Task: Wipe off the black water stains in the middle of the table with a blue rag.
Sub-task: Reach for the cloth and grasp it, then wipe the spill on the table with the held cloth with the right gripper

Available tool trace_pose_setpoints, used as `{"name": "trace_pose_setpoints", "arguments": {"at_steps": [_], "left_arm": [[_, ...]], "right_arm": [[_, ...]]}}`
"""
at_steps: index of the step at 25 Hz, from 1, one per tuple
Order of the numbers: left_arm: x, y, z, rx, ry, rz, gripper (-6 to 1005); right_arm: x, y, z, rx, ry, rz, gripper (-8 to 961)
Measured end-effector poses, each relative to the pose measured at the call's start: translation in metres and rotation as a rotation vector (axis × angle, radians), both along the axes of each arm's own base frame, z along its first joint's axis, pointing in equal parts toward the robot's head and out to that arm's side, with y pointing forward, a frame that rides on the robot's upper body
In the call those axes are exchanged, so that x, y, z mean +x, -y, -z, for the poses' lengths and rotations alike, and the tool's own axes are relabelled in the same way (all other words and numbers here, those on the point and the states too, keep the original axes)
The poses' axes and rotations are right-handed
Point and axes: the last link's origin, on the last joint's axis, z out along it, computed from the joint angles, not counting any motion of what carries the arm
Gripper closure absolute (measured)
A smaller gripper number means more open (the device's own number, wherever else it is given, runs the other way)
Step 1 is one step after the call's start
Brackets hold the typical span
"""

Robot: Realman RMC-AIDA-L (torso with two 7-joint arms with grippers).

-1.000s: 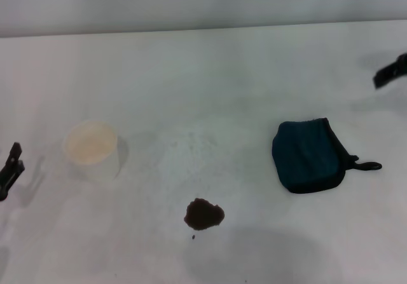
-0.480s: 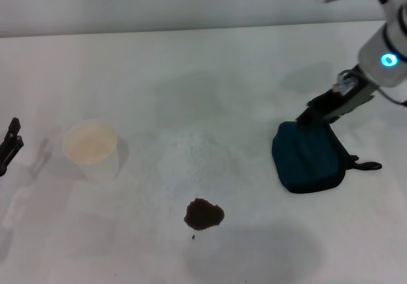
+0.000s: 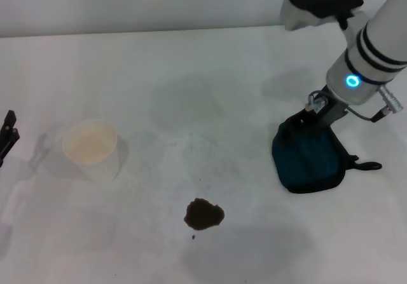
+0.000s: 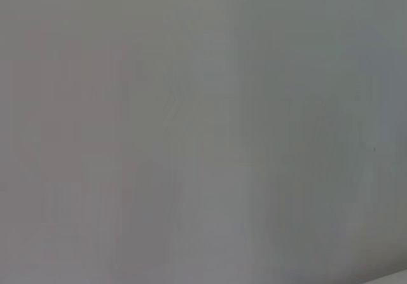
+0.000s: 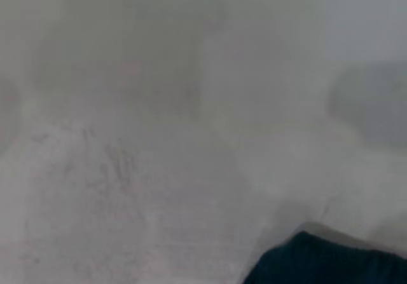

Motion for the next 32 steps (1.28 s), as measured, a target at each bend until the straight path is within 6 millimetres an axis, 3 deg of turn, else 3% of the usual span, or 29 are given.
{"name": "trace_pose_setpoints", "arguments": {"at_steps": [14, 20, 30, 32], "left_arm": [[0.004, -0.010, -0.001, 0.004, -0.005, 0.012, 121], [0.003, -0.010, -0.002, 0.005, -0.012, 0.010, 120], [0.002, -0.009, -0.003, 0.006, -0.015, 0.007, 121], [0.002, -0.009, -0.003, 0.006, -0.014, 0.008, 121]], "right_arm": [[0.021, 0.000, 0.013, -0.043, 0.072, 0.018, 336], [0.022, 0.001, 0.018, -0.051, 0.097, 0.015, 486], [0.014, 0.003, 0.021, -0.070, 0.096, -0.001, 598], [0.011, 0.004, 0.022, -0.074, 0.091, -0.009, 659]]}}
